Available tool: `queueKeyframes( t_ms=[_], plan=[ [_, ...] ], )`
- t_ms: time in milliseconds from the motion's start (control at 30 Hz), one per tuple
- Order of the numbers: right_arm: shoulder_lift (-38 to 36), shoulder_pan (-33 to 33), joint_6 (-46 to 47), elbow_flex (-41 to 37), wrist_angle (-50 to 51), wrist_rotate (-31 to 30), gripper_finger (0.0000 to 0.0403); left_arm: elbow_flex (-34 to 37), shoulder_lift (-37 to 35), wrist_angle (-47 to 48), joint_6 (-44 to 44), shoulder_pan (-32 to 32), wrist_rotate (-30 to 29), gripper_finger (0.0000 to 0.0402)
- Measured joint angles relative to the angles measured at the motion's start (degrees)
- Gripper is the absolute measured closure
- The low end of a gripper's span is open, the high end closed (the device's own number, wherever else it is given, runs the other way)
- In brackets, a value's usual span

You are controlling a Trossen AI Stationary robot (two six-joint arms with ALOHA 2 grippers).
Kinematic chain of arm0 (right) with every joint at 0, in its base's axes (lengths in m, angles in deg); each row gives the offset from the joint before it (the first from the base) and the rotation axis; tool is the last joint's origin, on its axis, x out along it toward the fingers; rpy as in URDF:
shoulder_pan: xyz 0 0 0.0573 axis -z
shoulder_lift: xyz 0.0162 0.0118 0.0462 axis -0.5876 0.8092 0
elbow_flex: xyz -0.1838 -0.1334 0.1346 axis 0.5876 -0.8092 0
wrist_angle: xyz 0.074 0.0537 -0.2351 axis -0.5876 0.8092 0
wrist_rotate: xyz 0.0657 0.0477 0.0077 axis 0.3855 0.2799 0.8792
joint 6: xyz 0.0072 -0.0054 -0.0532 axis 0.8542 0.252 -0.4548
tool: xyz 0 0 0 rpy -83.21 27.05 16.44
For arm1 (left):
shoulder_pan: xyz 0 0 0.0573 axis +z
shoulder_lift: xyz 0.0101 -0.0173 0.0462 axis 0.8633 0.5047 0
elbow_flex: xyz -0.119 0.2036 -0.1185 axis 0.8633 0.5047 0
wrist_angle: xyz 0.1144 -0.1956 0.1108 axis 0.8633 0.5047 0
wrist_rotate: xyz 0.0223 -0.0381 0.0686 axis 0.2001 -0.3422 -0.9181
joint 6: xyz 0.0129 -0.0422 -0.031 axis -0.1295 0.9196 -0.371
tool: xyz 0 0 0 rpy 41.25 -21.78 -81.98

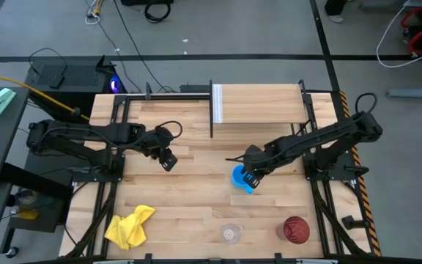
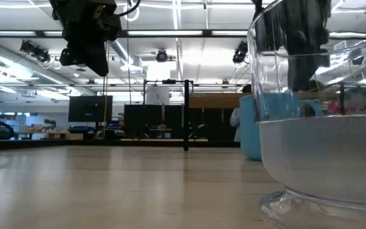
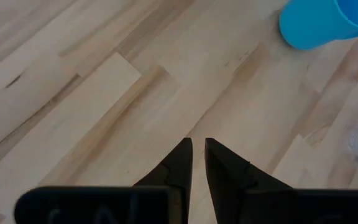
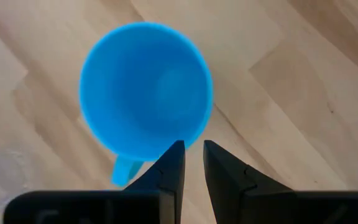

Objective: Stack small to large cups/mugs on shelf
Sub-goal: Adjust the blue mug

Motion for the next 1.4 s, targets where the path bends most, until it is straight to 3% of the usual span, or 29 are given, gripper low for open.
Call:
queueKeyframes(
  t_ms=[433, 700, 867, 1200, 1400],
  plan=[
    [3.3, 3.9, -2.4, 0.0, -2.2, -0.4, 0.0337, 0.0, 0.0, -0.2, -0.1, 0.0, -0.6, 0.0351],
    [1.3, 4.0, -2.4, 0.0, -3.1, -0.4, 0.0337, 0.0, -0.1, -0.4, -0.2, 0.0, -0.7, 0.0347],
    [0.9, 4.0, -4.4, 0.0, -2.7, -0.4, 0.0337, 0.0, -0.1, -5.1, -0.2, 0.0, -1.4, 0.0351],
    [-0.2, 3.6, -4.6, -0.1, 7.6, -0.6, 0.0337, 0.0, 0.0, -9.5, -1.6, -1.0, -1.4, 0.0342],
    [-0.2, 2.3, -4.0, -3.6, 0.0, -0.4, 0.0337, 0.0, 0.0, -9.7, -1.6, -1.0, -1.4, 0.0346]
  ],
)
